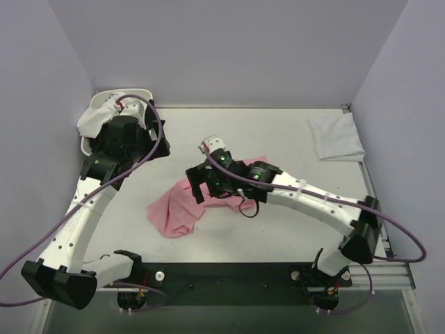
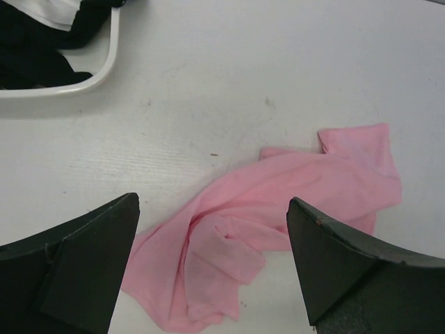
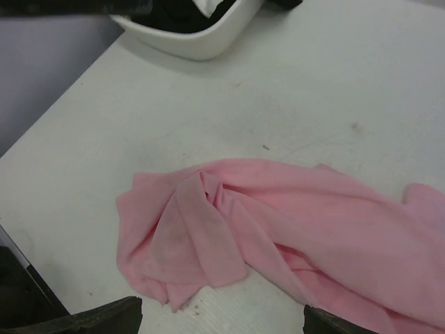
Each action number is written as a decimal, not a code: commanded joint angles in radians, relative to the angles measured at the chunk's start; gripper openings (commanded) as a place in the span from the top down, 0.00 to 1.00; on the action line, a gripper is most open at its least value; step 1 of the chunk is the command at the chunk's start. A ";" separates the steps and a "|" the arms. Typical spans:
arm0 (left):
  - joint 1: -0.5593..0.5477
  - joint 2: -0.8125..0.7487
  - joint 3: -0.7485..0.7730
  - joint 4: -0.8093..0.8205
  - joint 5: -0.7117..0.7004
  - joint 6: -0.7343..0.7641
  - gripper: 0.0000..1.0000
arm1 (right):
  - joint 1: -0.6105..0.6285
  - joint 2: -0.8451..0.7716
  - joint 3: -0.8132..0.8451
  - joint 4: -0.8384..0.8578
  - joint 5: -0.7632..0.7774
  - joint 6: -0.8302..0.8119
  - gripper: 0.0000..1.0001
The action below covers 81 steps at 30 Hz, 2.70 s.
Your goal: Fold and stack the t-shirts
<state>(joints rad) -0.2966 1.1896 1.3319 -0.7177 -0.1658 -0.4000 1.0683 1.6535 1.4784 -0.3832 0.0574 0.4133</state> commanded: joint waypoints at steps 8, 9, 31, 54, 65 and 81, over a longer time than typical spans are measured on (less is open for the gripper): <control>-0.151 -0.101 -0.125 0.026 0.057 -0.053 0.03 | -0.094 -0.373 -0.394 -0.062 0.299 0.056 0.08; -0.173 -0.096 -0.135 0.024 0.051 -0.056 0.03 | -0.112 -0.370 -0.417 -0.048 0.283 0.058 0.12; -0.237 -0.055 -0.175 0.049 0.017 -0.056 0.03 | -0.444 -0.068 -0.538 0.231 0.044 0.105 0.46; -0.237 -0.034 -0.177 0.028 0.046 -0.046 0.03 | -0.476 0.094 -0.509 0.265 -0.001 0.110 1.00; -0.308 -0.079 -0.177 0.009 0.134 -0.042 0.03 | -0.447 -0.420 -0.342 -0.116 0.196 0.030 1.00; -0.993 0.224 -0.183 0.127 -0.204 -0.203 0.03 | -0.447 -0.649 -0.409 -0.263 0.252 0.064 1.00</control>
<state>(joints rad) -1.1908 1.3369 1.0817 -0.6212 -0.2222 -0.5049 0.6163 1.0176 1.0824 -0.6048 0.2806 0.4599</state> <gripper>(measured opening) 0.975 0.042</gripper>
